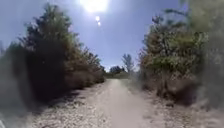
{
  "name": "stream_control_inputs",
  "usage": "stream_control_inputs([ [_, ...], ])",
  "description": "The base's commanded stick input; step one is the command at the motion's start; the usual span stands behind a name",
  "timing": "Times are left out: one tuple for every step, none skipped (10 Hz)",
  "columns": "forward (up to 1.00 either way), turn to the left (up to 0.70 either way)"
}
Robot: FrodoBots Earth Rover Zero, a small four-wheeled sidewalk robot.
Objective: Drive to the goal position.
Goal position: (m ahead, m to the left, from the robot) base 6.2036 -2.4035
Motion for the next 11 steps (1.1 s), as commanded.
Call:
stream_control_inputs([
  [0.44,0.22],
  [0.44,0.06],
  [0.44,0.02],
  [0.44,0.02],
  [0.44,0.02],
  [0.44,0.02],
  [0.44,0.02],
  [0.44,0.02],
  [0.44,0.02],
  [0.44,0.02],
  [0.44,0.02],
])
